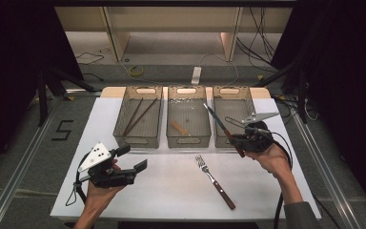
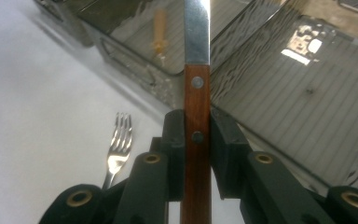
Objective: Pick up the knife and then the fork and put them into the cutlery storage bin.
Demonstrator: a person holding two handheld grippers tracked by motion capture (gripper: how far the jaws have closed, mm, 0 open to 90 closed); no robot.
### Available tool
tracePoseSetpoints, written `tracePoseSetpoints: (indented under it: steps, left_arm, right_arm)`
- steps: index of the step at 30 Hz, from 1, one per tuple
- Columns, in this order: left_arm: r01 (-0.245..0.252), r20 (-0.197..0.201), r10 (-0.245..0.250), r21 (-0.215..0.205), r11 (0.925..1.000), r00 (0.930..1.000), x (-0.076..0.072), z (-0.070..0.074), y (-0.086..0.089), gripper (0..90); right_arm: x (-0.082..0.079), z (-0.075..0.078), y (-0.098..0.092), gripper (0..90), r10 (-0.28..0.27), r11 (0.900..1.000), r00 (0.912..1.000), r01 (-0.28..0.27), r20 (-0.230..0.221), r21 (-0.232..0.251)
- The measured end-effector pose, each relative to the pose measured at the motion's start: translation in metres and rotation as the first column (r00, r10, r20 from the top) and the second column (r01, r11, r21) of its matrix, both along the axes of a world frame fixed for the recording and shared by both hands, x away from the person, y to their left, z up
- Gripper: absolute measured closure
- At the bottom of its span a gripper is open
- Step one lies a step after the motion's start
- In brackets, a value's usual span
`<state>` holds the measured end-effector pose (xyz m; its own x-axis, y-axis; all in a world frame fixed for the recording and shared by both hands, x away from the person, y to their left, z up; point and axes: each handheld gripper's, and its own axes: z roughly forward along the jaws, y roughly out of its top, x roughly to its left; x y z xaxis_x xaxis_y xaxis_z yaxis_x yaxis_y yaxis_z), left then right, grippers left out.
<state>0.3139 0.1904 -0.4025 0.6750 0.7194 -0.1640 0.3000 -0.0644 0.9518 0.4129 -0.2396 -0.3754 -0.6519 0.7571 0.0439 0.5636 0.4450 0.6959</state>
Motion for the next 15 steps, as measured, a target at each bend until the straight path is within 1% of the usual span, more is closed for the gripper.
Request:
tracePoseSetpoints:
  steps: [7, 15]
  left_arm:
    - [0.003, -0.002, -0.003, 0.002, 1.0, 1.0, 0.0, 0.0, -0.001, 15.6]
    - [0.0, 0.002, 0.0, 0.0, 1.0, 1.0, 0.0, 0.0, 0.0, 15.6]
  right_arm:
    - [0.013, 0.009, 0.0, 77.1, -0.03, 0.999, 0.9994, 0.03, 0.016, 0.015]
    - [0.032, 0.013, -0.001, 77.1, -0.074, 0.997, 0.9972, 0.073, 0.014, 0.017]
